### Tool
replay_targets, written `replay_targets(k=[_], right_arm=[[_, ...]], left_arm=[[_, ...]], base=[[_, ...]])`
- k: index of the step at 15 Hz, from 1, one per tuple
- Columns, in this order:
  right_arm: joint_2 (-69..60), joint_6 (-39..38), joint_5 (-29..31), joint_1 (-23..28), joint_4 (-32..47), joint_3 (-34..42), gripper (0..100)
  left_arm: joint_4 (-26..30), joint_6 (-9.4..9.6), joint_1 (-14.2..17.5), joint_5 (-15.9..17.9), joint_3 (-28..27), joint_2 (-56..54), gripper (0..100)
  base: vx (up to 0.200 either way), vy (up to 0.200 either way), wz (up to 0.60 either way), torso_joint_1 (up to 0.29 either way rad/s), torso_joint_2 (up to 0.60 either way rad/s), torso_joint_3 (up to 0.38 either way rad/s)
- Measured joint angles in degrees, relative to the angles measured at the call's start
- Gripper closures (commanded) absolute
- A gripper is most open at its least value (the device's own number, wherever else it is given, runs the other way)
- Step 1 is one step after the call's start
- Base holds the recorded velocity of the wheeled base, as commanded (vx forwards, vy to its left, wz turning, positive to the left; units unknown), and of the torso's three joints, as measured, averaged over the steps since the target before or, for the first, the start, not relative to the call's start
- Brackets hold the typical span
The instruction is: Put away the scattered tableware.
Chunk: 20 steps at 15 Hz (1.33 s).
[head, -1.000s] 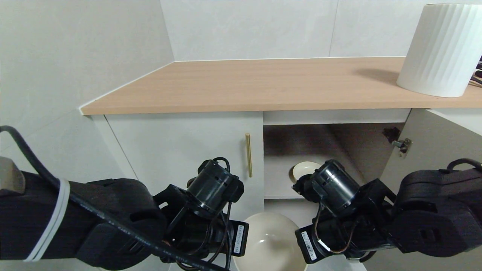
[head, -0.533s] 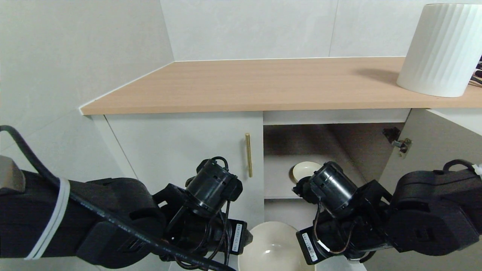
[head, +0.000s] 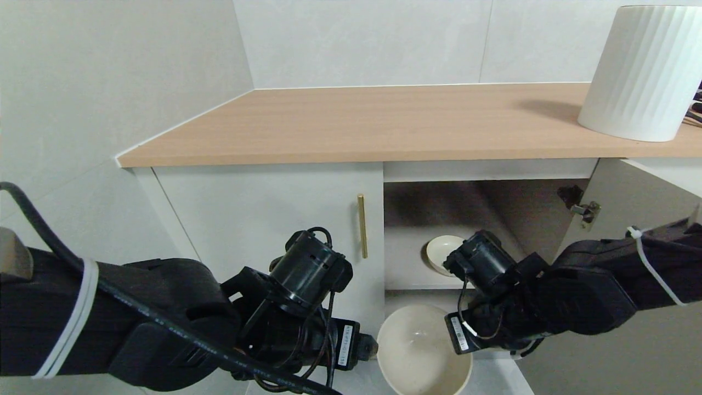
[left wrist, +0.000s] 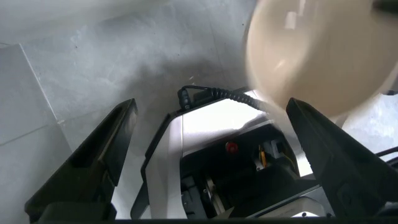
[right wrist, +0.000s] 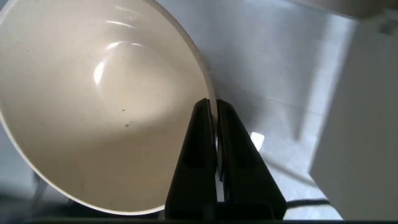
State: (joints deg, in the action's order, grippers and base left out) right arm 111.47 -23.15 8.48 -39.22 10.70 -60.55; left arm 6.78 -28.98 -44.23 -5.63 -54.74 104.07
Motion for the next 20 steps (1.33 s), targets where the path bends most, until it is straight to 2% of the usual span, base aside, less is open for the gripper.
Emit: replay_targets(k=[2, 5, 6, 8, 10, 16, 20], right_arm=[[2.91, 0.05, 0.43, 4.22, -1.43, -1.57, 100], [6.53, -0.61, 0.66, 8.35, -9.16, -2.82, 100], [7.39, -1.83, 0.65, 9.31, -12.2, -2.82, 100], [8.9, -6.55, 1.45, 12.3, -23.04, -3.34, 100], [10.25, -9.34, 3.69, 14.86, -26.58, -4.24, 100], [14.25, -14.68, 7.25, 18.82, -27.37, -10.09, 100], [16.62, -16.37, 7.57, 21.16, -27.39, -13.2, 100]], left_arm=[[0.02, -0.02, 0.0, 0.0, 0.05, -0.02, 0], [0.02, -0.02, 0.0, 0.02, 0.05, -0.02, 0], [-0.02, -0.02, 0.05, 0.02, 0.06, -0.02, 0], [0.0, -0.02, 0.0, 0.05, 0.09, -0.05, 0], [0.0, -0.02, 0.0, 0.02, 0.09, -0.05, 0], [0.0, 0.0, 0.0, 0.02, 0.06, -0.13, 0], [0.0, -0.02, 0.0, -0.02, 0.05, -0.16, 0]], base=[[0.0, 0.0, 0.0, 0.0, 0.0, 0.0], [0.0, 0.0, 0.0, 0.0, 0.0, 0.0], [0.0, 0.0, 0.0, 0.0, 0.0, 0.0], [0.0, 0.0, 0.0, 0.0, 0.0, 0.0], [0.0, 0.0, 0.0, 0.0, 0.0, 0.0], [0.0, 0.0, 0.0, 0.0, 0.0, 0.0], [0.0, 0.0, 0.0, 0.0, 0.0, 0.0]])
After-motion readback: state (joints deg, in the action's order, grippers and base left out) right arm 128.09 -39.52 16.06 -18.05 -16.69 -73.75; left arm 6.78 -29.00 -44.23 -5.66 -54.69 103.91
